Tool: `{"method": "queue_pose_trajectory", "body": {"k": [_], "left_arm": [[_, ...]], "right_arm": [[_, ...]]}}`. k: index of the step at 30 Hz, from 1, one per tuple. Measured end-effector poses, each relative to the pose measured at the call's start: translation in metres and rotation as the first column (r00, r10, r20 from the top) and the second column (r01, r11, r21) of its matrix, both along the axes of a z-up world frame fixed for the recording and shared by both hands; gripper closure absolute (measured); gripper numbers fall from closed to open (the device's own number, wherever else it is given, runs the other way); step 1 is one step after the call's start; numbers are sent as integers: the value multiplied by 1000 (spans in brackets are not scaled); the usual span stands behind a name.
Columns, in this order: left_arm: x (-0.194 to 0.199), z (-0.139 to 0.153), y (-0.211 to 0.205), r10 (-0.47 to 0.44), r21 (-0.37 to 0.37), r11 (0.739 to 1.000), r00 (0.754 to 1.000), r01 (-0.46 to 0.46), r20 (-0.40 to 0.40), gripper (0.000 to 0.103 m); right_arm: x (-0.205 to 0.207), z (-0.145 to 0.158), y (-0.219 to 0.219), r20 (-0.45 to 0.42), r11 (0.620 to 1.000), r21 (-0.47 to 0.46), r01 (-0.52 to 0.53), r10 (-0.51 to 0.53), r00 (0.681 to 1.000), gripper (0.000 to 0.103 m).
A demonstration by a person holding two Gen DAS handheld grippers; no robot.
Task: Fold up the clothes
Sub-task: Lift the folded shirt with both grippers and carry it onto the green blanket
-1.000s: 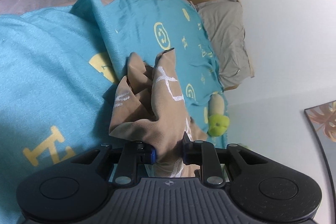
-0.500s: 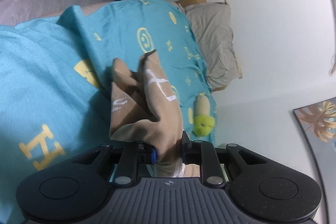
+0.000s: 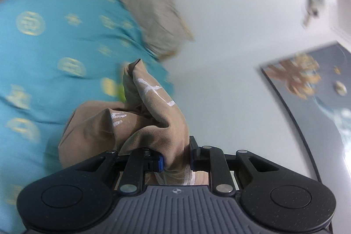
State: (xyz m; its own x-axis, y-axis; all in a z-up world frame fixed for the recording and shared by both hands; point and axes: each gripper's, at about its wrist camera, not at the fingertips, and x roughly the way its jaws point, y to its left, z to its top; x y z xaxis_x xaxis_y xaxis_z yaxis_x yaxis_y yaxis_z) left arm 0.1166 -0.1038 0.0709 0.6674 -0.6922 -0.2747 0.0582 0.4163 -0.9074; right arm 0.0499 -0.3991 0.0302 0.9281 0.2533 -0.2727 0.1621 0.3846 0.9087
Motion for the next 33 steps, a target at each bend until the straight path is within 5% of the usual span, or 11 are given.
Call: {"method": "queue_pose_trajectory", "body": {"k": [5,9,13,17,25,28,33], "left_arm": [[40,59,-137,-172,-65,982,983,175,61,82],[64,93,-250,-301,-76,947,946,311,123,82],[78,85,-343,-394,-61,911,903,409,168,81],[70,40,-389,-477,27,877,864,479,162,81],[26,-52,-371,-638,258,757,764,600,96,80],[9,-71,-361,-656,362,723,749,588,93,75],[-5,-75,-351,-645,536,682,755,498,118,52]], "right_arm": [[-19,84,-108,79,978,-124,168,-159,984,79],[-36,138,-178,132,924,-243,295,-270,954,79],[-53,155,-226,150,853,-347,389,-359,921,79],[-67,110,-227,66,834,-408,372,-380,923,79],[-97,20,-203,-104,816,-491,304,-402,910,79],[-104,-4,-183,-142,819,-493,294,-409,901,79],[-106,-37,-179,-239,856,-427,291,-417,877,75]]}}
